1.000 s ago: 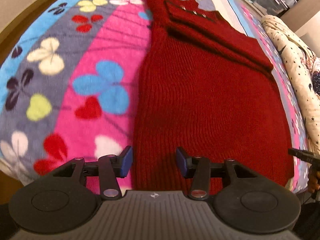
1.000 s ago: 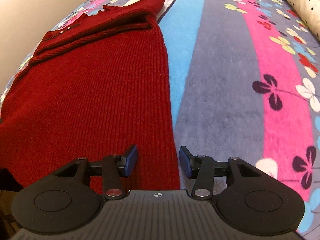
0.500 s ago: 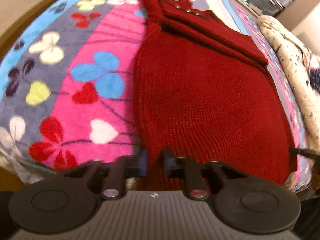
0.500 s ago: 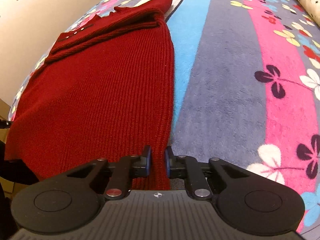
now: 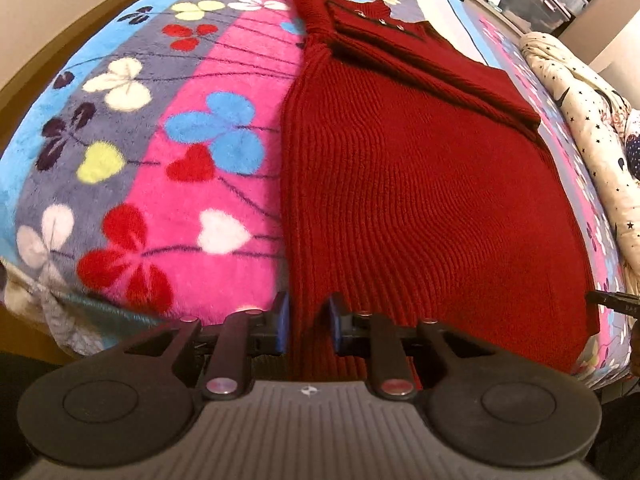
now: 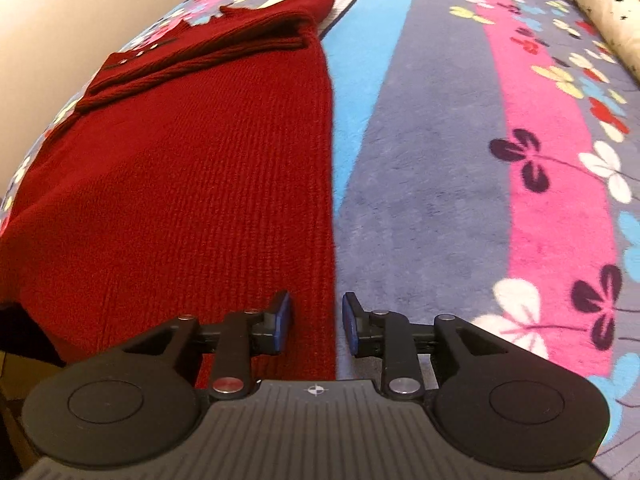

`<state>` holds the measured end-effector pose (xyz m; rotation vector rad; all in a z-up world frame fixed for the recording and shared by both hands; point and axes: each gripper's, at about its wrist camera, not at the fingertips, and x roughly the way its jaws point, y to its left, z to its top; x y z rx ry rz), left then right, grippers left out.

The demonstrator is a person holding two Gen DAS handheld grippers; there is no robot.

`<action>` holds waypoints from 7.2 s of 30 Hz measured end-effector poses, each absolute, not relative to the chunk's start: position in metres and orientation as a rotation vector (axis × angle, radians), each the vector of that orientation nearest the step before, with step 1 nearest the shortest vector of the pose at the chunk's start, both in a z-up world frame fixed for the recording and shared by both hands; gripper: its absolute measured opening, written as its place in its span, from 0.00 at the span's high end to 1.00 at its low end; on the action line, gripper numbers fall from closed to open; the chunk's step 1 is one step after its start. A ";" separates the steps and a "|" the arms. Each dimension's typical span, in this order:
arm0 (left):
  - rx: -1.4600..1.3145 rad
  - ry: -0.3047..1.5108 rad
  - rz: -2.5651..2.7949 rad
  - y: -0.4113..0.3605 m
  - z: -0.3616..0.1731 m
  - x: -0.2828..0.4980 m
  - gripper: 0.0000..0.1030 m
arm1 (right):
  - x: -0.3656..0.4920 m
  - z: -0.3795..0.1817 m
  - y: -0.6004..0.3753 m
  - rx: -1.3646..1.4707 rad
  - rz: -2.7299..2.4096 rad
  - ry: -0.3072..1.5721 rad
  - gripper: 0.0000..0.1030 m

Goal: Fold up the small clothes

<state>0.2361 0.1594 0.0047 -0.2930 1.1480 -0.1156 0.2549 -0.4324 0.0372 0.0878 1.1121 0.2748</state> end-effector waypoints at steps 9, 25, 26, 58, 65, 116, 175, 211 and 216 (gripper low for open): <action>-0.331 1.147 -0.094 0.165 0.004 0.226 0.79 | 0.252 0.034 -0.432 0.077 0.259 1.126 0.66; -0.383 1.220 -0.103 0.164 -0.009 0.222 0.64 | 0.253 0.031 -0.425 0.052 0.285 1.119 0.82; -0.381 1.219 -0.109 0.164 -0.009 0.222 0.67 | 0.253 0.032 -0.424 0.055 0.292 1.115 0.84; -0.340 1.221 -0.088 0.165 -0.016 0.221 0.50 | 0.250 0.032 -0.434 0.098 0.266 1.168 0.74; -0.289 1.209 -0.128 0.155 -0.014 0.218 0.66 | 0.246 0.032 -0.428 0.055 0.284 1.151 0.78; -0.169 1.039 -0.243 0.142 0.051 0.190 0.94 | 0.230 0.092 -0.474 0.370 0.328 0.811 0.93; -0.027 1.046 -0.275 0.146 0.034 0.422 0.49 | 0.309 0.065 -0.381 -0.111 0.436 0.781 0.49; -0.070 0.502 0.109 0.180 0.086 0.491 0.89 | 0.482 0.110 -0.388 0.409 0.199 0.199 0.95; -0.060 0.577 0.157 0.182 0.052 0.529 0.88 | 0.528 0.084 -0.376 0.398 0.088 0.312 0.93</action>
